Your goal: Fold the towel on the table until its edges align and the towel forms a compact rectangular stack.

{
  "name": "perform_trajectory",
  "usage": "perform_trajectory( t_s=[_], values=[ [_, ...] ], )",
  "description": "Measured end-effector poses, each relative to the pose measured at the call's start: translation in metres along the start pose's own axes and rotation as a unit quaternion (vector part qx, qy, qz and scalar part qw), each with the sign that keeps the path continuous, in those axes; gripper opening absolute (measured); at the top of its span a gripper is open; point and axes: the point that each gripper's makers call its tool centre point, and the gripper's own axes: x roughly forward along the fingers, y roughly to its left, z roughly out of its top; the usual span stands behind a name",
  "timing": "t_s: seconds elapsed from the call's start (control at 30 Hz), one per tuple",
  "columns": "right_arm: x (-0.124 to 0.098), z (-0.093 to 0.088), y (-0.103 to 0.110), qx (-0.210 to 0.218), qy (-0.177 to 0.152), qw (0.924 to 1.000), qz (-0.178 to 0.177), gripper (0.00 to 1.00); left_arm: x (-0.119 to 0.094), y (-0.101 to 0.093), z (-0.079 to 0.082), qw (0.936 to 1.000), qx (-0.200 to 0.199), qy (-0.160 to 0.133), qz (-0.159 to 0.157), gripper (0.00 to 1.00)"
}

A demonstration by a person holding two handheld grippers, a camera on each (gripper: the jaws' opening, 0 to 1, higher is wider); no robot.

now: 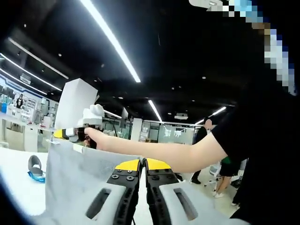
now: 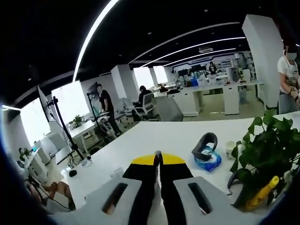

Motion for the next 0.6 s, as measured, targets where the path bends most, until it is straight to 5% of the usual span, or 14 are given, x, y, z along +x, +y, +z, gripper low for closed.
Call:
perform_trajectory(
  t_s=[0.37, 0.6],
  values=[
    [0.015, -0.007, 0.010, 0.019, 0.003, 0.9998, 0.007, 0.00, -0.043, 0.032, 0.018, 0.9971, 0.007, -0.025, 0.071, 0.03],
    [0.028, -0.006, 0.003, 0.016, 0.009, 0.9998, 0.009, 0.00, -0.079, 0.053, 0.020, 0.9911, 0.036, -0.015, 0.128, 0.03]
  ],
)
